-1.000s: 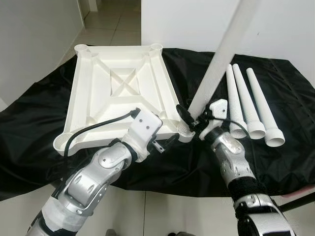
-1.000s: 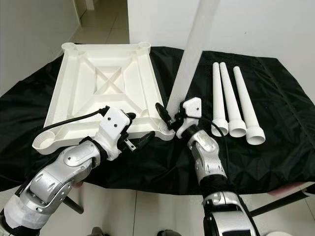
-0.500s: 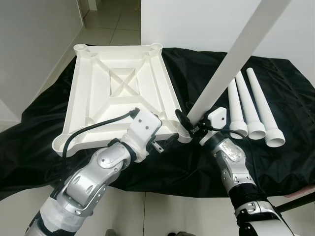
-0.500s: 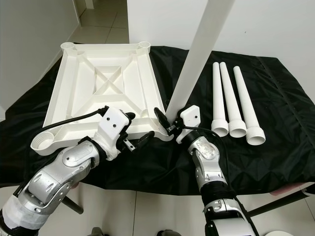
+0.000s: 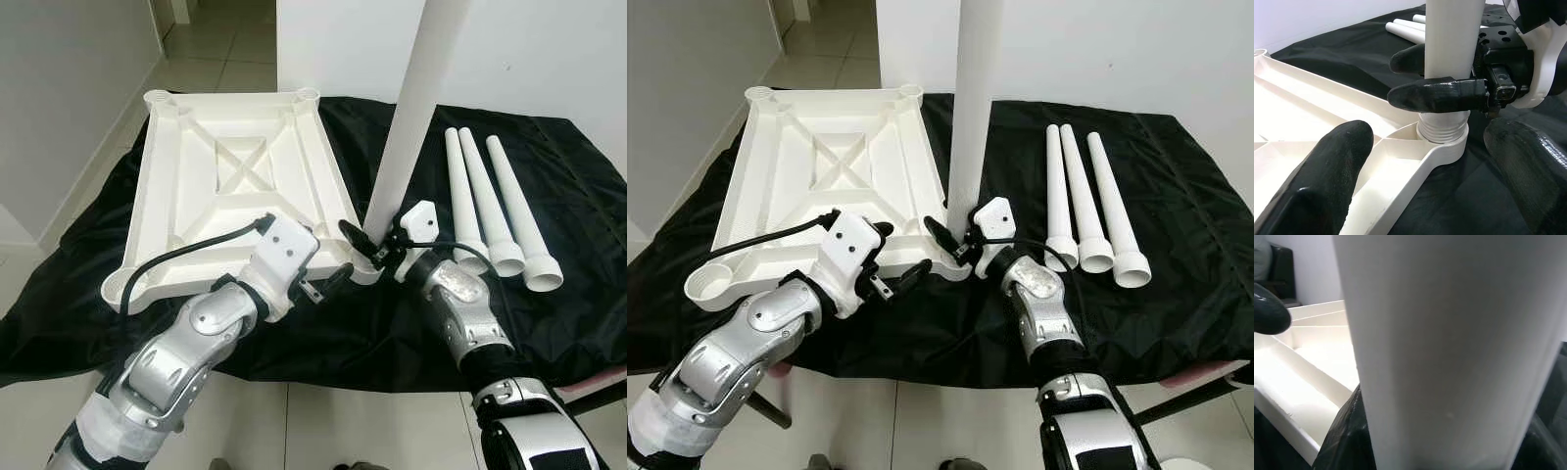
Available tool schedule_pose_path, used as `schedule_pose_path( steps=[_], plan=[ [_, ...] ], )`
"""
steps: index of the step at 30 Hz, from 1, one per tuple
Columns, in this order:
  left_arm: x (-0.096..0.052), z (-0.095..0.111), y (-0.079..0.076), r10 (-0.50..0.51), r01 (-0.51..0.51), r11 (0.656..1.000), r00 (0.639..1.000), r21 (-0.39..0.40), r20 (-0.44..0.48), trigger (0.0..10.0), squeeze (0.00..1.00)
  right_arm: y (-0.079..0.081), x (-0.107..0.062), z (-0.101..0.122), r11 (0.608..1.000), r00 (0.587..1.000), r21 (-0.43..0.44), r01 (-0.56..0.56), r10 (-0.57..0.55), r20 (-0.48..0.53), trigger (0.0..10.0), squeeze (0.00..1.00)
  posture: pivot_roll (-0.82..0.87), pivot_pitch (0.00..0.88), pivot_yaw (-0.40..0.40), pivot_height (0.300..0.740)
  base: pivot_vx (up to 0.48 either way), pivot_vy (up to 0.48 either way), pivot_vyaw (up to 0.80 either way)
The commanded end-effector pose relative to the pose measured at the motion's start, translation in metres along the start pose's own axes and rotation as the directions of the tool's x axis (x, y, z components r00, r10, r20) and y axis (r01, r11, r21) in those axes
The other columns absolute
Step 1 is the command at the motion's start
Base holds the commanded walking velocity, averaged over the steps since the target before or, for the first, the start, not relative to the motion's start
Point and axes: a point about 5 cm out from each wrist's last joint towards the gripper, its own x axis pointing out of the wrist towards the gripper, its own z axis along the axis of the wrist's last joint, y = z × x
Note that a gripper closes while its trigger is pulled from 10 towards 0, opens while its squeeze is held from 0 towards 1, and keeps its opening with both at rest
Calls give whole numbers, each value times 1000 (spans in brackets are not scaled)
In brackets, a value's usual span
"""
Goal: Building children table
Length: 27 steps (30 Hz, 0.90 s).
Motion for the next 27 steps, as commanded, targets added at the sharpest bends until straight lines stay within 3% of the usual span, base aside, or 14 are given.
schedule_pose_path(
  steps=[1, 7, 13, 21, 27],
  plan=[
    [-1, 2, -5, -75, 75, 997, 997, 7, 1, 10000, 0, 23, -7, -36, 991, 982, 107, -75, 92, -165, 10000, 0, 28, 89, -19, 740, 0, 0, 0],
    [-2, 2, -4, -68, 68, 998, 998, 7, 2, 10000, 0, 17, -8, -40, 980, 984, 201, -1, 37, -177, 10000, 0, 27, 92, -22, 740, 0, 0, 0],
    [-2, 3, -4, -67, 67, 998, 998, 8, 3, 10000, 0, 7, -8, -45, 934, 976, 335, 127, -58, -209, 10000, 0, 24, 96, -20, 740, 0, 0, 0],
    [-2, 3, -3, -65, 65, 998, 998, 7, 4, 10000, 0, 8, -8, -48, 924, 973, 356, 139, -61, -223, 10000, 0, 24, 101, -22, 740, 0, 0, 0],
    [-2, 3, -3, -59, 59, 998, 998, 4, 5, 10000, 0, 12, -7, -47, 939, 977, 326, 113, -45, -208, 10000, 0, 25, 105, -24, 740, 0, 0, 0]
  ],
)
